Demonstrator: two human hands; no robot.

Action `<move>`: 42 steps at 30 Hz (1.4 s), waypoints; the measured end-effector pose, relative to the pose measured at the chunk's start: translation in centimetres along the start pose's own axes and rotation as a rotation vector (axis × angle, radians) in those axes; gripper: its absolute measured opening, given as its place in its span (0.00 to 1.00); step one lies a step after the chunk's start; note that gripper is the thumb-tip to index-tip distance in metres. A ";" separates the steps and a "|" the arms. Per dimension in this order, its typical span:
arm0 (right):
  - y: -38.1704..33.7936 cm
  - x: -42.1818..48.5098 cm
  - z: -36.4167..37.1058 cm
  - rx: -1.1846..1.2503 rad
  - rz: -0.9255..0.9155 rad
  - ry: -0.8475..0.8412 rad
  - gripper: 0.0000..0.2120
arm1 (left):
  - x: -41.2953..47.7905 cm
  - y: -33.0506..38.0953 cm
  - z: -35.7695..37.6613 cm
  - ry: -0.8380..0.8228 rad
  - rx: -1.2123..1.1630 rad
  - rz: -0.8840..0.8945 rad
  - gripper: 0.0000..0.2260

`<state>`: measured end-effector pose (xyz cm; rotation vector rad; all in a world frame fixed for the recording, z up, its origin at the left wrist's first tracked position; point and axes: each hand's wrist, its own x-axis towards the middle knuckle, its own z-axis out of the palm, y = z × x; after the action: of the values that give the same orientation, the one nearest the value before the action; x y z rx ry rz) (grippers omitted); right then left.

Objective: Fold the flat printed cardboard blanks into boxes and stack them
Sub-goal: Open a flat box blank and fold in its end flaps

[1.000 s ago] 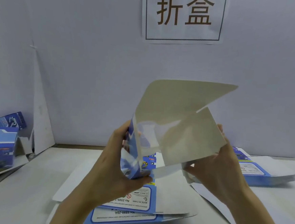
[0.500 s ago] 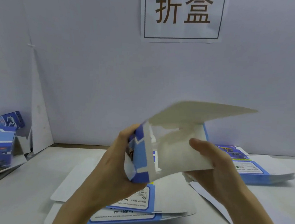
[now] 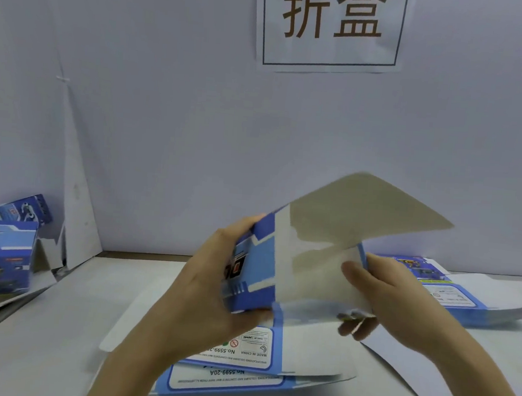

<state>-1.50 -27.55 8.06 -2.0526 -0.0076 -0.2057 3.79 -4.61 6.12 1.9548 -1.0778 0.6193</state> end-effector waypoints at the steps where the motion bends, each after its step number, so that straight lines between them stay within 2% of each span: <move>1: 0.0 0.0 -0.1 -0.065 0.004 0.039 0.14 | 0.0 0.0 0.3 -0.007 -0.016 -0.034 0.41; 3: -0.1 0.0 -0.2 -0.127 0.010 0.114 0.14 | -0.1 -0.1 0.5 -0.029 -0.107 -0.153 0.42; 6: -0.2 0.0 -0.3 -0.159 0.027 0.190 0.14 | 0.3 1.2 0.1 -0.127 -0.299 -0.373 0.51; 8: -0.3 0.0 -0.1 -0.171 0.025 0.205 0.14 | 1.6 2.1 0.0 -0.082 -0.528 -0.465 0.59; 9: -0.4 0.0 0.0 -0.172 0.024 0.203 0.13 | 2.0 2.2 -0.1 -0.106 -0.657 -0.476 0.56; 11: -0.6 0.0 0.3 -0.169 0.018 0.195 0.13 | 1.0 2.2 0.0 -0.165 -0.798 -0.413 0.38; 12: -0.6 -0.1 0.4 -0.168 0.014 0.193 0.14 | 1.1 2.1 0.6 -0.123 -0.874 -0.499 0.30; 15: -0.8 -0.3 0.5 -0.192 0.010 0.176 0.14 | 2.3 2.1 1.2 -0.122 -0.806 -0.626 0.28; 16: -0.8 -0.4 0.6 -0.201 0.009 0.171 0.14 | 2.7 2.6 1.2 -0.139 -0.777 -0.606 0.28; 19: -1.1 -0.5 0.7 -0.206 0.002 0.167 0.14 | 3.7 3.8 1.1 -0.078 -0.725 -0.564 0.40; 20: -1.3 -0.5 0.7 -0.207 -0.003 0.168 0.15 | 3.8 3.8 1.1 -0.057 -0.714 -0.579 0.41; 24: -1.7 -0.9 0.9 -0.273 -0.046 0.157 0.17 | 3.1 2.7 1.1 0.053 -0.681 -0.683 0.19; 26: -1.8 -1.0 1.3 -0.326 -0.089 0.175 0.18 | 2.1 1.9 1.0 0.037 -0.630 -0.681 0.06; 28: -1.9 -1.0 1.6 -0.388 -0.135 0.208 0.18 | 0.6 2.2 0.2 -0.078 -0.592 -0.670 0.06; 30: -1.9 -1.0 1.9 -0.474 -0.177 0.264 0.17 | -0.3 2.2 -0.3 -0.064 -0.379 -0.664 0.03; 32: -1.9 -1.0 2.3 -0.578 -0.210 0.322 0.16 | -0.3 1.9 0.3 0.002 -0.004 -0.639 0.14; 34: -1.9 -0.9 2.9 -0.623 -0.225 0.341 0.16 | 0.2 2.2 0.8 0.118 0.331 -0.662 0.17; 35: -1.8 -0.8 3.1 -0.611 -0.228 0.336 0.16 | 0.3 2.3 1.0 0.167 0.413 -0.672 0.18; 39: -1.1 -0.8 3.3 -0.570 -0.284 0.268 0.07 | 0.6 2.5 1.3 0.297 0.422 -0.673 0.19; 41: -0.8 -0.6 3.4 -0.590 -0.316 0.261 0.03 | 0.6 2.2 1.3 0.256 0.477 -0.700 0.18; 42: -0.6 -0.4 3.4 -0.626 -0.319 0.282 0.04 | 0.6 2.0 1.4 0.234 0.505 -0.721 0.17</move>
<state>-1.47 -24.21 6.97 -2.6173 -0.1086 -0.7749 2.42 -6.68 6.62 2.4164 -0.0227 0.7195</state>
